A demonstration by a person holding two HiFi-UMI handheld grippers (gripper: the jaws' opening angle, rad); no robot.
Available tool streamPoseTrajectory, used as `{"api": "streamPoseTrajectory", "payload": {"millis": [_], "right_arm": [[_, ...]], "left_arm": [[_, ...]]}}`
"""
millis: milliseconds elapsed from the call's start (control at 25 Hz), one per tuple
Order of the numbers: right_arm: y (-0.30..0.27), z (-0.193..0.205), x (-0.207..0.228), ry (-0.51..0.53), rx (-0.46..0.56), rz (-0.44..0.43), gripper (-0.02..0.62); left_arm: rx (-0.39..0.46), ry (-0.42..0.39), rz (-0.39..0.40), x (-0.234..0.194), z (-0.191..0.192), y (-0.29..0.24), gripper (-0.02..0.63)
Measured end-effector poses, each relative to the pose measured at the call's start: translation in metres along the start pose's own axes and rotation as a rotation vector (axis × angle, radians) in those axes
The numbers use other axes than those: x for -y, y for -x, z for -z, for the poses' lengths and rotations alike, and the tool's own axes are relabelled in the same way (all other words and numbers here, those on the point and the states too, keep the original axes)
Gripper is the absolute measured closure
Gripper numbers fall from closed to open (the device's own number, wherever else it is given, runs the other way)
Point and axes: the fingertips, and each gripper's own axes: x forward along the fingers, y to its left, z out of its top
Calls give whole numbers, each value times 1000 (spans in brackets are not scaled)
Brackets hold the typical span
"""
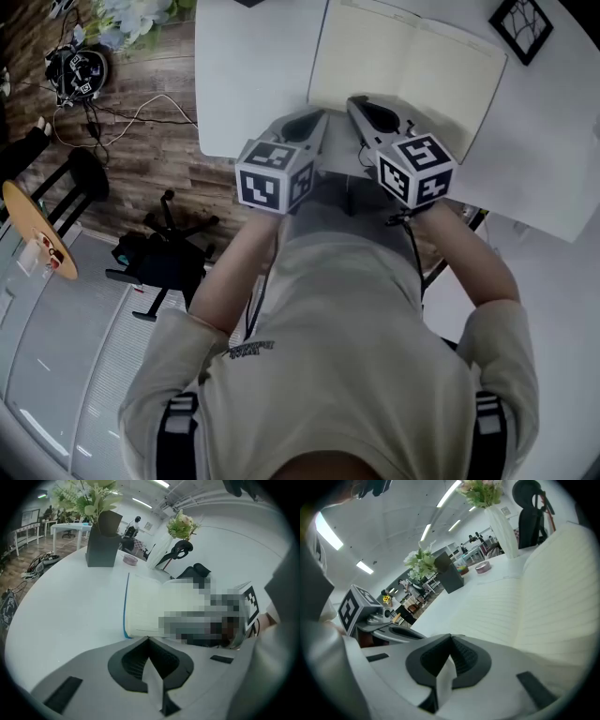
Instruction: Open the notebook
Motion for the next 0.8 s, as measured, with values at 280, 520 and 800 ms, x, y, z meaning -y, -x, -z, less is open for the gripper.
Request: {"api": "streamPoseTrajectory", "payload": {"millis": [280, 520, 800], "right_arm": [[26, -17, 5, -80, 90, -4, 592], [59, -42, 23, -27, 167, 79, 592], [139, -80, 6, 55, 295, 197, 592]], "left_arm": [[60, -39, 17, 17, -26, 4, 606], [133, -113, 48, 39, -61, 8, 606], [255, -213, 108, 95, -98, 61, 606]]}}
